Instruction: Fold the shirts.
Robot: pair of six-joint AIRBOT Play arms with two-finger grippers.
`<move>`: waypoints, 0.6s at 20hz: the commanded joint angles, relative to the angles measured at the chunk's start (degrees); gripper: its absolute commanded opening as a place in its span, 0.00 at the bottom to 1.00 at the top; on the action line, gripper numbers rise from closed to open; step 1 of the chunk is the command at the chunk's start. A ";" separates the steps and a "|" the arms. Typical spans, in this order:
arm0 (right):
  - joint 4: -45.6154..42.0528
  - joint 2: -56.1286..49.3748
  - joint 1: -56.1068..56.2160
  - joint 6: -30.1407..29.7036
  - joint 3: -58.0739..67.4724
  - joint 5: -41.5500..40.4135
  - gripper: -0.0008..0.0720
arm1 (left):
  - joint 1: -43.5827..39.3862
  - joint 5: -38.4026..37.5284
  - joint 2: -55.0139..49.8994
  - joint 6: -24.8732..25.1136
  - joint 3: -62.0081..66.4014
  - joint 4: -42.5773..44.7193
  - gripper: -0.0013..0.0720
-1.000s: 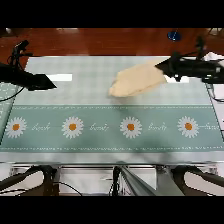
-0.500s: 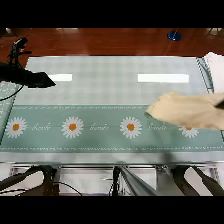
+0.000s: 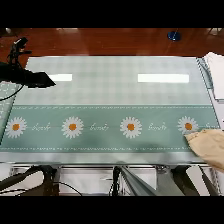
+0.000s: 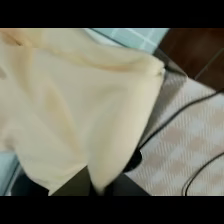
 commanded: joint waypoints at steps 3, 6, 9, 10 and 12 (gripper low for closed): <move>-7.21 0.02 -11.78 -2.62 -11.76 -1.40 0.05 | 0.04 -0.13 0.02 -0.22 0.00 0.00 0.66; -10.71 0.02 -17.07 -2.62 -16.61 -6.95 0.05 | 0.04 0.07 0.02 -0.22 0.00 0.02 0.66; -9.16 0.02 -21.31 -3.69 -20.72 -10.38 0.44 | 0.04 0.09 0.02 -0.20 0.00 0.02 0.66; -9.68 0.02 -22.14 -4.94 -21.64 -11.50 0.61 | 0.04 0.09 0.02 -0.20 0.00 0.02 0.66; -15.61 0.02 -23.41 -5.20 -22.21 -14.71 0.63 | 0.04 0.09 0.02 -0.22 0.00 0.02 0.66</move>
